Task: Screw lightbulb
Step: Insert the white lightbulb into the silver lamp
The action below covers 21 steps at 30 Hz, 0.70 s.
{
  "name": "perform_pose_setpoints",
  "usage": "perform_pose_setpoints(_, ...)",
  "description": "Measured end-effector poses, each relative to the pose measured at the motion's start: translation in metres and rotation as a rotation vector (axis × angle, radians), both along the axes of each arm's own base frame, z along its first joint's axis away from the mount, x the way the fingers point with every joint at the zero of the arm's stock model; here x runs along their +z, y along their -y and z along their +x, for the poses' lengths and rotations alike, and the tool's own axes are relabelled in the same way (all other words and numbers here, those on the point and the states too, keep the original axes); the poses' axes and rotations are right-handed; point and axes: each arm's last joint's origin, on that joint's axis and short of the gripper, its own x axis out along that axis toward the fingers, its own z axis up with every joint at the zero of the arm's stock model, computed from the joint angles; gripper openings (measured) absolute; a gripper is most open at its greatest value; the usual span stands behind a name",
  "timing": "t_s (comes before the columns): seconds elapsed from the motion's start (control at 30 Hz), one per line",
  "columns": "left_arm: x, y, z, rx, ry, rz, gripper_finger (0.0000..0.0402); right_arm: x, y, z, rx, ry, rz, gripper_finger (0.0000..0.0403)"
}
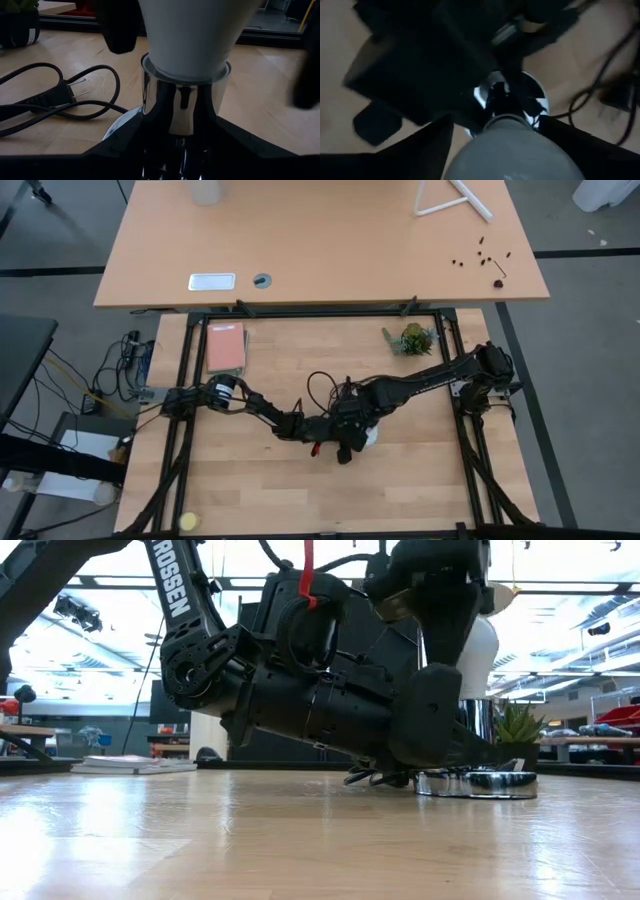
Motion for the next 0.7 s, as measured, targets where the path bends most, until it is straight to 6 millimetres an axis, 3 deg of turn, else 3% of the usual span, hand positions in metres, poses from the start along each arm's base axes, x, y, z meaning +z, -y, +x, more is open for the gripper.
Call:
perform_pose_setpoints(0.17,0.0,0.0,0.0,0.0,-0.001,0.0,0.0196,0.012,0.007,0.004,0.11,0.012,0.046,0.035)
perform_pose_setpoints(0.3,0.0,0.0,0.0,0.0,-0.001,-0.002,0.0196,0.016,0.009,0.003,0.264,0.009,-0.011,0.0362)
perform_pose_setpoints(0.7,0.0,0.0,0.0,0.0,-0.001,-0.001,0.0196,0.015,-0.011,-0.004,1.309,0.014,-0.226,0.0348)
